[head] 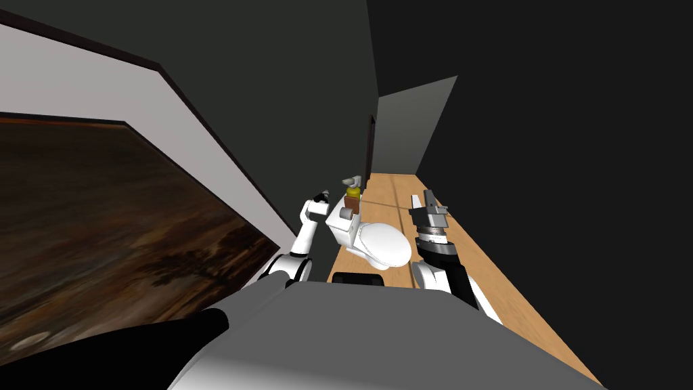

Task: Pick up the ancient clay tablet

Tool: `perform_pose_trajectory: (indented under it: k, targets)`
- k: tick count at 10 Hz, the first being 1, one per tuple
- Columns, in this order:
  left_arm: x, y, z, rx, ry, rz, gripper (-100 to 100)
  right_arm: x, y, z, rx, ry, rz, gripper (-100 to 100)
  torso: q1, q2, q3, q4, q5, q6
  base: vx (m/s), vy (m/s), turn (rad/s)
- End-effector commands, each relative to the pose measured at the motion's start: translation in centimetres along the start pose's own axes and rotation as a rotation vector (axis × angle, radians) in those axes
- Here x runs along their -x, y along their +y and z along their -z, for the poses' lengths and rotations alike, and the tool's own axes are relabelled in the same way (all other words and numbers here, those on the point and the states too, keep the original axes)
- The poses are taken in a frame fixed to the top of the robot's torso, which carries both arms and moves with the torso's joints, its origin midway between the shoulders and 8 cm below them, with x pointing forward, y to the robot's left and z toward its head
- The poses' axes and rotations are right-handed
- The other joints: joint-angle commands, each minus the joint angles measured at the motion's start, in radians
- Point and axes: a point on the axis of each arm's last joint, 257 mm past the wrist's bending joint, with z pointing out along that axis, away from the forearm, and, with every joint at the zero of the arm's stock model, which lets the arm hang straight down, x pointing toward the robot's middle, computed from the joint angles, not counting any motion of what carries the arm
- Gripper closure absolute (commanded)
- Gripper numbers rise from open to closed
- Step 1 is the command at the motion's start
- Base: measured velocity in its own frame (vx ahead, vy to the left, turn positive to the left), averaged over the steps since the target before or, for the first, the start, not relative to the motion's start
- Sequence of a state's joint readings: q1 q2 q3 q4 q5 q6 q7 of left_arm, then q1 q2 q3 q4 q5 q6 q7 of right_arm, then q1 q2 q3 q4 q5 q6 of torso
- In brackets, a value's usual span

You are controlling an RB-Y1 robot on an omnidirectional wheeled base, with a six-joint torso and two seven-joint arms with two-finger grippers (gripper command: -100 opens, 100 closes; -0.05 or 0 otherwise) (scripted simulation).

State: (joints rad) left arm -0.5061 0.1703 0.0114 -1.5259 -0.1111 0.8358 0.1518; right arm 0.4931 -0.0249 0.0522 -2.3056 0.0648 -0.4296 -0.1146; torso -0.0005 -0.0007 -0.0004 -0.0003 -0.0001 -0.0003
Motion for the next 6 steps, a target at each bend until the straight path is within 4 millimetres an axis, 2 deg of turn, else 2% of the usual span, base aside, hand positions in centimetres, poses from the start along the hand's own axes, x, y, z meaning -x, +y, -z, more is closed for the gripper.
perform_pose_trajectory:
  k: [1, 5, 6]
  targets:
    - [-0.4, -0.1, -0.2, 0.036, 0.002, 0.001, -100, 0.0, 0.0, 0.0, 0.000, 0.000, 0.000, 0, 0.000, 0.000, 0.000, 0.000, 0.000, 0.000, 0.007, -0.005, 0.006]
    - [-1.1, 0.4, -0.6, 0.116, 0.007, 0.003, -100, 0.0, 0.0, 0.0, 0.000, 0.000, 0.000, 0, 0.000, 0.000, 0.000, 0.000, 0.000, 0.000, 0.006, -0.002, 0.003]
    - [-1.8, 0.4, -1.0, 0.158, 0.018, 0.007, -100, 0.0, 0.0, 0.0, 0.000, 0.000, 0.000, 0, 0.000, 0.000, 0.000, 0.000, 0.000, 0.000, 0.013, -0.001, 0.006]
